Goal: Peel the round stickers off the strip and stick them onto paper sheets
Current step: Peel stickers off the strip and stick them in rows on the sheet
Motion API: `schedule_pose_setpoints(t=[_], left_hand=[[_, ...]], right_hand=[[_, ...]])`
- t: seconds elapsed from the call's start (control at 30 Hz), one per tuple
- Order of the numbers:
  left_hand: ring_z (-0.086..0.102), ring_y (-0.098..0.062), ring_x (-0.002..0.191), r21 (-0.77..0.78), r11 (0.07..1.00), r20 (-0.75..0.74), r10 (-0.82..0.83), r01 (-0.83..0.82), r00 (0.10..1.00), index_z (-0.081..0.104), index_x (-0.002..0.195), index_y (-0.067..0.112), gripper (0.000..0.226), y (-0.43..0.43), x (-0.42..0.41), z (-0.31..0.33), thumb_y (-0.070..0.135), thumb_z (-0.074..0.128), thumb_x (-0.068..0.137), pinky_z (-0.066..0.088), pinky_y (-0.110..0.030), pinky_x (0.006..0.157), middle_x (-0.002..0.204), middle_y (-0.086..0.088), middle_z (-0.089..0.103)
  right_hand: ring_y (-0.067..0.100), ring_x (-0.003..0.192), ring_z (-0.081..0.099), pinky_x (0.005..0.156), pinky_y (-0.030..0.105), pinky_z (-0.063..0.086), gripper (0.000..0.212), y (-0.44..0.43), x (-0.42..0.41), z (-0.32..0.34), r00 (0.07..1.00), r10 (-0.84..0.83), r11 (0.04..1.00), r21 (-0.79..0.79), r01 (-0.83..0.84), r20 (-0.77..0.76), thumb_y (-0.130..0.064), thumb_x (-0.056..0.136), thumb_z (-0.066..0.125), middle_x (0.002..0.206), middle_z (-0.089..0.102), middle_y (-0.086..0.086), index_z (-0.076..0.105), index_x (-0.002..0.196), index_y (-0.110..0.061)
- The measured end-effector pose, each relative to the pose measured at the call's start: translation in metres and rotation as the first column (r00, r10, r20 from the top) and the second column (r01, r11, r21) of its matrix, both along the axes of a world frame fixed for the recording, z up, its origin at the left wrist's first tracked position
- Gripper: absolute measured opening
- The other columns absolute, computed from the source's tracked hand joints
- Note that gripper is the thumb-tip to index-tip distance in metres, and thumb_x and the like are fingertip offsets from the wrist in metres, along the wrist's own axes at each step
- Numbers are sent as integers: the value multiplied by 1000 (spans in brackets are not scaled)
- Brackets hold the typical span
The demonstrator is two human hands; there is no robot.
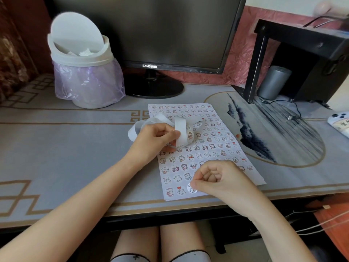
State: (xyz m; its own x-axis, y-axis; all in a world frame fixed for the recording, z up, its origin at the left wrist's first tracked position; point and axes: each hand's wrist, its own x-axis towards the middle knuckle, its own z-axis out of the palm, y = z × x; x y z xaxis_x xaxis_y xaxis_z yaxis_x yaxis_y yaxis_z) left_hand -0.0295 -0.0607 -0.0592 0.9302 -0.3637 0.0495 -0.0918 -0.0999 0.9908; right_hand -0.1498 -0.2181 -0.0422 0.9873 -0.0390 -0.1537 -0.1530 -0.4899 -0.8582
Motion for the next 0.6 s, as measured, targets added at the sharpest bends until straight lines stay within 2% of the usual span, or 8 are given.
schedule_pose_setpoints(t=[0.27,0.6], left_hand=[[68,-15,71,15,1000,6,0,0,1000,67,74,13,16,0,1,0,15,64,89,59,-34,80,67,4,69],[68,-13,70,20,1000,11,-2,2,1000,67,73,13,16,0,0,-1,15,64,89,59,-33,79,65,6,68]], right_hand=[[2,56,50,61,18,45,9,1,-1,-3,1000,-19,1000,-13,19,21,-16,74,76,62,62,-9,69,69,-18],[-2,51,47,58,18,41,11,3,-2,-9,997,-30,996,-87,36,78,-18,74,75,55,57,-17,66,67,-21]])
